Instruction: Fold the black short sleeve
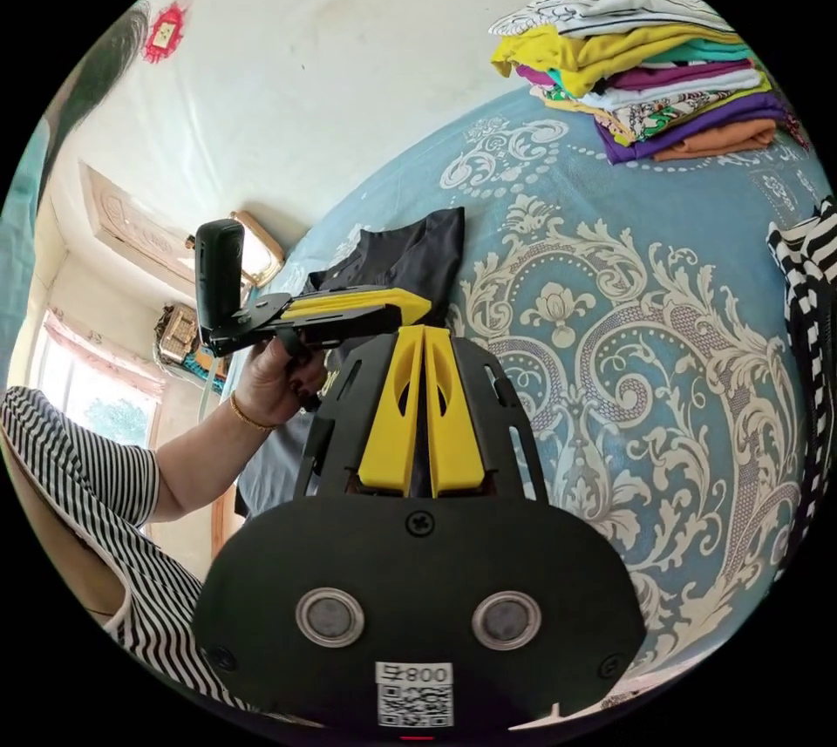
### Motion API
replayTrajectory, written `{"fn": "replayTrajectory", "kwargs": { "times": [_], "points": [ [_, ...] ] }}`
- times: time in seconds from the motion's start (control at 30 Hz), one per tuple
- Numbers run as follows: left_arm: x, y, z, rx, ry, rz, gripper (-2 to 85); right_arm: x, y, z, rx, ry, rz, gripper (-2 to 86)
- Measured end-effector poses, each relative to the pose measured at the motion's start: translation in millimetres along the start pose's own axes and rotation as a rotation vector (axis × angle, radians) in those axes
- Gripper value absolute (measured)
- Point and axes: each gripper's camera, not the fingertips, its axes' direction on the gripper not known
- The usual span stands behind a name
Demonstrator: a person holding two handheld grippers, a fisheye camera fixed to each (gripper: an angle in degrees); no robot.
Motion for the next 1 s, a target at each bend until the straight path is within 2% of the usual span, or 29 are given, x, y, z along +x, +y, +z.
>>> {"fn": "replayTrajectory", "kwargs": {
  "times": [0.03, 0.17, 0.3, 0.5, 0.67, 0.77, 0.83, 1.0],
  "points": [
    [-6.0, 9.7, -0.3, -0.051, -0.015, -0.017, 0.1, -5.7, -4.1, 4.9, -0.032, 0.001, -0.002, 0.0],
    [-21.9, 56.3, -72.8, 0.093, 0.021, -0.074, 0.1, -33.0, -18.1, 33.2, -0.184, 0.033, -0.025, 0.0],
    [-35.8, 127.4, -148.5, 0.176, -0.006, -0.167, 0.2, -58.6, -30.0, 17.8, -0.104, 0.100, -0.039, 0.0],
    [-81.1, 323.8, -291.2, 0.246, -0.108, -0.557, 1.1, -87.5, -50.0, 0.6, -0.060, 0.073, -0.042, 0.2],
    [-128.2, 539.7, -429.1, 0.429, -0.281, -1.051, 4.3, -125.6, -80.1, -16.7, -0.029, -0.014, -0.048, 1.3],
    [-156.2, 639.9, -480.5, 0.568, -0.261, -1.245, 6.2, -167.2, -97.9, -6.6, -0.056, -0.122, -0.077, 2.0],
    [-170.6, 678.6, -505.6, 0.633, -0.243, -1.281, 6.9, -197.9, -109.6, 7.5, -0.103, -0.156, -0.102, 2.2],
    [-214.2, 742.4, -553.6, 0.616, -0.247, -1.335, 7.9, -294.8, -137.1, 56.5, -0.244, -0.153, -0.217, 2.4]
  ]
}}
